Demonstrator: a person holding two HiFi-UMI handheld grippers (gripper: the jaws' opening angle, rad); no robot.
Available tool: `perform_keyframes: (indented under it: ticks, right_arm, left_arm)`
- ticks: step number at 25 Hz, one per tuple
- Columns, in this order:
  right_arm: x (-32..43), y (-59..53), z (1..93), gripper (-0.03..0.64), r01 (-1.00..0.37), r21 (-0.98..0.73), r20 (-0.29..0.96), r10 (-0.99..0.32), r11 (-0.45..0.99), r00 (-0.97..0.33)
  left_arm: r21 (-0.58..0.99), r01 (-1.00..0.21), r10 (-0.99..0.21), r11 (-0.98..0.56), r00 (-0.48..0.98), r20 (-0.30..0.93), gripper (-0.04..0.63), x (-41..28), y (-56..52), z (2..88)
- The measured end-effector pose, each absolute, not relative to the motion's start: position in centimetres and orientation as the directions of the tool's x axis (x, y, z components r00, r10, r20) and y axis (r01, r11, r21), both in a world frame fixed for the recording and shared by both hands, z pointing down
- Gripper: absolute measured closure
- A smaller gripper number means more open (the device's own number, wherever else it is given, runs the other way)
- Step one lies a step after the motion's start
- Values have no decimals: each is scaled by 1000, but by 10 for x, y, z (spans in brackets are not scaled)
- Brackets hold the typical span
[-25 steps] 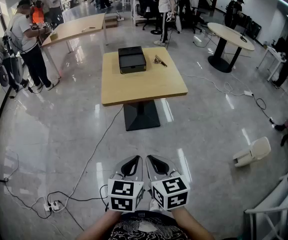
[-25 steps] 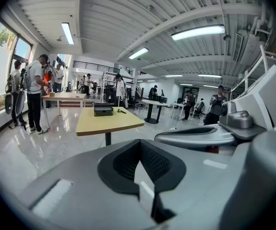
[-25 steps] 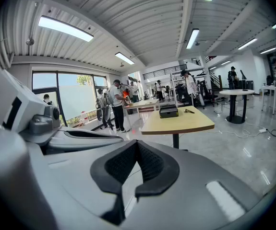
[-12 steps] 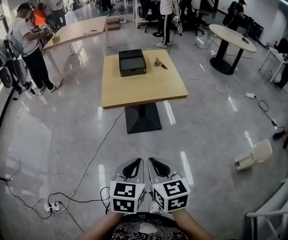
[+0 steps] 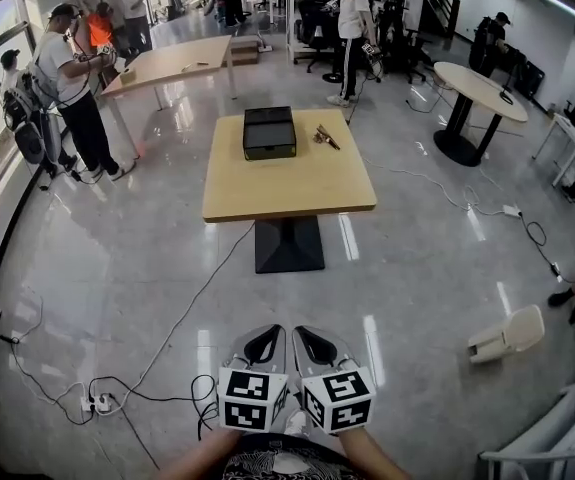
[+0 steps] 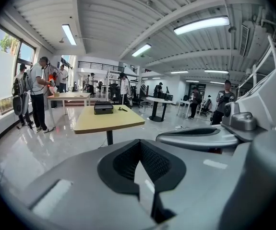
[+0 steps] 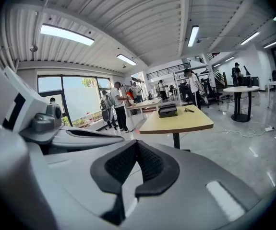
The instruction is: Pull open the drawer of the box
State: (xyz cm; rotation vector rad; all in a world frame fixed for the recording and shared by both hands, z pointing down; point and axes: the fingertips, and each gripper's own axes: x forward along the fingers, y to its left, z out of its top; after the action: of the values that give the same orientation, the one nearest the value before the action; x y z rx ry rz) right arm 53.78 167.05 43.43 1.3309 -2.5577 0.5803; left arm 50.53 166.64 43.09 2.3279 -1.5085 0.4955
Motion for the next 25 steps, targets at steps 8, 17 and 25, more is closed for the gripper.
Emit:
perform_keyframes:
  ticks: [8,17,25]
  right_arm:
    - [575,1632,450,611,-792,-258,355,-708,553,-610]
    - [376,1446,448,611,-804,-249,378,-710,540,-594]
    - [174,1186,441,611,-836,-238,386,-742,494,-548]
  left_arm:
    - [78,-939,-831,-336,335,445,580,542,1632,444]
    - [113,-929,-815,-352,363,452,583,345,1443,442]
    - [108,-904,-794,-414,417,443,583,140,1180,431]
